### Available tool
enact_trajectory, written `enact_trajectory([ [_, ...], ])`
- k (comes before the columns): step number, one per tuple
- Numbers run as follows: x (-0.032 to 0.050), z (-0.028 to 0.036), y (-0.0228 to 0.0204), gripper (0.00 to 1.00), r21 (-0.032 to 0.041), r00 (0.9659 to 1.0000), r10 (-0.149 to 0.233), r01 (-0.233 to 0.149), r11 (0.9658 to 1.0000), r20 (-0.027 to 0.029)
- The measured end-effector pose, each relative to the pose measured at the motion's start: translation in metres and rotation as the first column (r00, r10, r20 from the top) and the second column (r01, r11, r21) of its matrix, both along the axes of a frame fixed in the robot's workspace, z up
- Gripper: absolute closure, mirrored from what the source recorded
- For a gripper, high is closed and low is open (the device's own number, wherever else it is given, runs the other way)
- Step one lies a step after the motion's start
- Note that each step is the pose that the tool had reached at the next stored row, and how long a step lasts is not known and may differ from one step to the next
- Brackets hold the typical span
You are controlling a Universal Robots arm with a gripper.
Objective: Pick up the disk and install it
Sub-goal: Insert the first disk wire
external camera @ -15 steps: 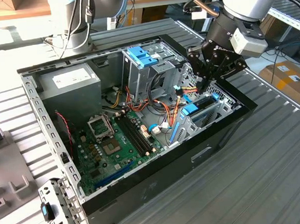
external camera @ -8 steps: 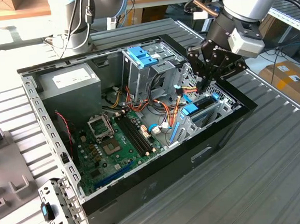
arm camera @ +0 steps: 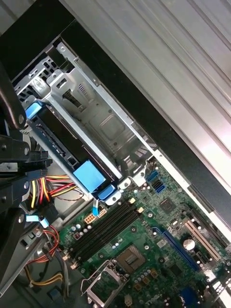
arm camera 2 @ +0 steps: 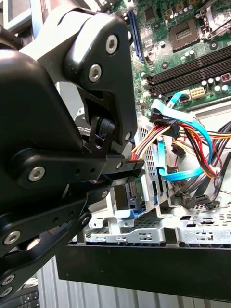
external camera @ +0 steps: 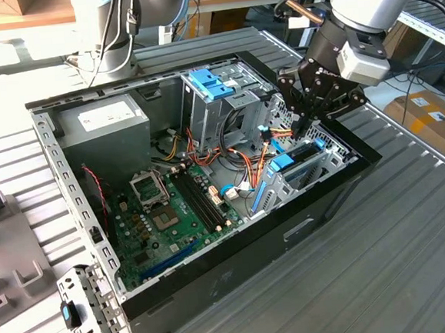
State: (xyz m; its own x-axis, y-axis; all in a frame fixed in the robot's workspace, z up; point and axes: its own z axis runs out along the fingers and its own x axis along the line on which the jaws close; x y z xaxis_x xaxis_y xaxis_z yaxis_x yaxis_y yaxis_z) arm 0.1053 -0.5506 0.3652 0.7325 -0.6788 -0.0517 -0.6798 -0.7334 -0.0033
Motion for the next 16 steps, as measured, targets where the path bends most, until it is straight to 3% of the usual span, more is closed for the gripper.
enact_trajectory([
  [16, 0.0, 0.0, 0.0, 0.83, 0.0, 0.9973, -0.074, 0.074, 0.9973, 0.0],
])
